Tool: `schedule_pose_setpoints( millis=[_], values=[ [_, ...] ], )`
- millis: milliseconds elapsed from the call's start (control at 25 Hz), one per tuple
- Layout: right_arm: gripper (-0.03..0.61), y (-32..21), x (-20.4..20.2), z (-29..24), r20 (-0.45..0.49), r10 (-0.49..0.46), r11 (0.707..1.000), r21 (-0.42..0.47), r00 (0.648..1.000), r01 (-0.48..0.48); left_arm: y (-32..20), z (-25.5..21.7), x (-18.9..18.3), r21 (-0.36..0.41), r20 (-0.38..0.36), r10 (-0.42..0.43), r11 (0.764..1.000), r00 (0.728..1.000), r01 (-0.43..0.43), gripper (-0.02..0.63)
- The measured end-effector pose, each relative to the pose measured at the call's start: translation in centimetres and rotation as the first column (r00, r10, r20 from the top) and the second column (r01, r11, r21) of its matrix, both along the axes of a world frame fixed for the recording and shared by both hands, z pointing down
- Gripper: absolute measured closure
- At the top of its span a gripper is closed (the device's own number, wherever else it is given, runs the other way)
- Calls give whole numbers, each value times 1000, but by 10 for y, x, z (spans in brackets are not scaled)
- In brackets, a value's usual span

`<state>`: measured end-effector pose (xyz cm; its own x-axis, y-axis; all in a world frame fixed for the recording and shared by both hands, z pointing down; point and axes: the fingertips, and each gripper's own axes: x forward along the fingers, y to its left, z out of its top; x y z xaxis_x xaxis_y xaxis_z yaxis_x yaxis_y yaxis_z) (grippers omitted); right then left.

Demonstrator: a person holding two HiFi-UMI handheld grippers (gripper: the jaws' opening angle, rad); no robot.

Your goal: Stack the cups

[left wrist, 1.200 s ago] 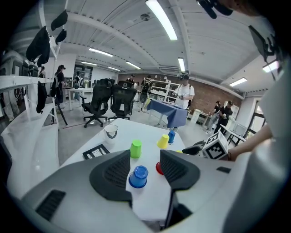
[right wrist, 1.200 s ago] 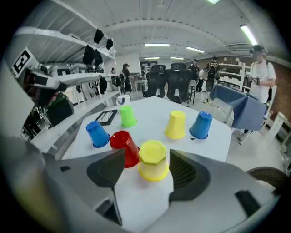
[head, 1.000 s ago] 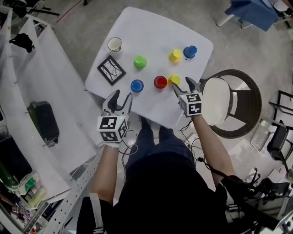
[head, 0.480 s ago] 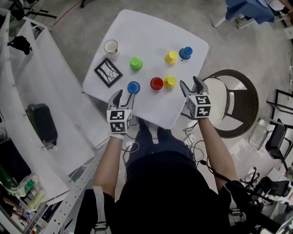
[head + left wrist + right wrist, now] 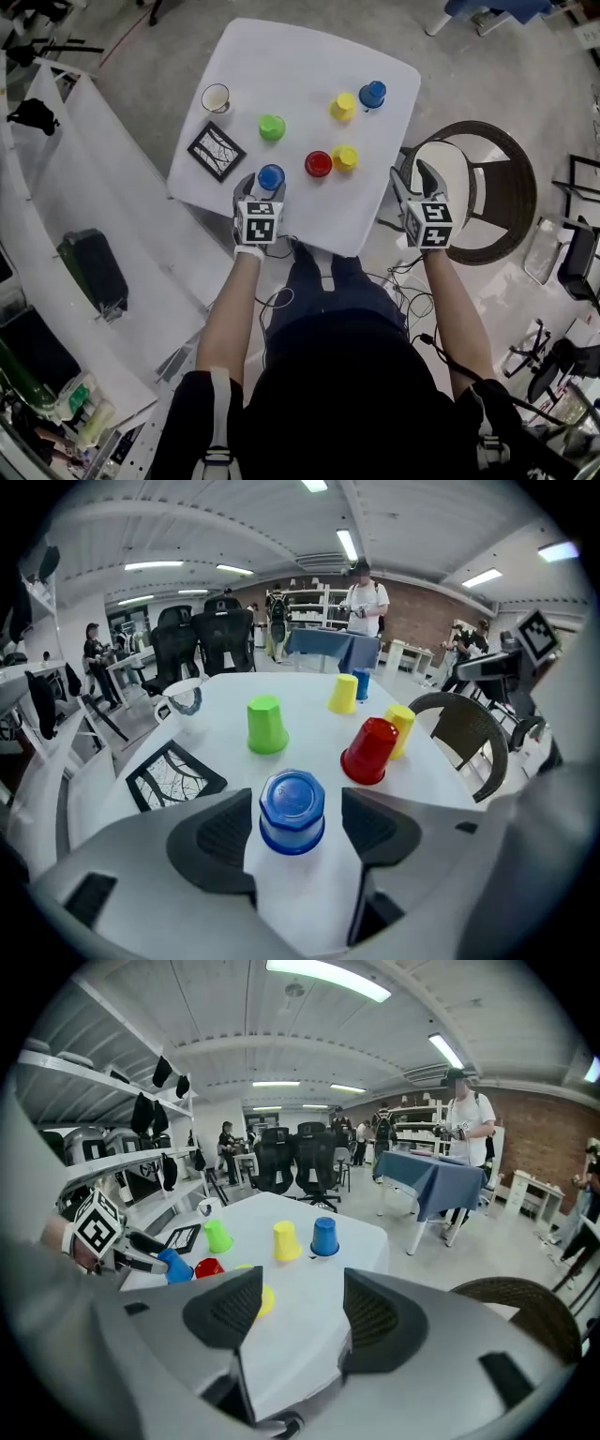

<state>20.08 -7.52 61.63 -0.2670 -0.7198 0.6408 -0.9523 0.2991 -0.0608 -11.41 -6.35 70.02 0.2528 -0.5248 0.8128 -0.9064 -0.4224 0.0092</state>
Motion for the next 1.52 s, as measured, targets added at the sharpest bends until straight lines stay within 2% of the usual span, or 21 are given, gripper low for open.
schedule_pose_setpoints(
  millis=[120, 200, 480, 840, 1120, 1520],
  values=[
    [314, 12, 7, 3, 1, 35, 999, -8, 999, -35, -3, 10, 1, -36, 34, 11, 999, 999, -9, 334],
    [319, 21, 9, 3, 4, 53, 998, -15, 999, -53, -2, 12, -1, -41, 58, 20, 999, 998, -18, 385],
    [331, 41, 15, -2, -4, 118, 993, -1, 993, -118, -1, 4, 15, -24, 43, 125, 992, 991, -124, 387],
    [337, 68, 13, -8, -10, 175, 984, -13, 984, -176, -8, 3, 45, 5, 59, 251, 968, 966, -251, 387],
    [337, 85, 8, -9, -19, 221, 975, -16, 975, -221, -7, 10, 54, -9, 40, 304, 953, 952, -304, 387],
    [339, 103, 18, -17, -39, 288, 957, -2, 957, -289, -9, 15, 62, -12, 56, 366, 930, 929, -366, 379]
  ],
)
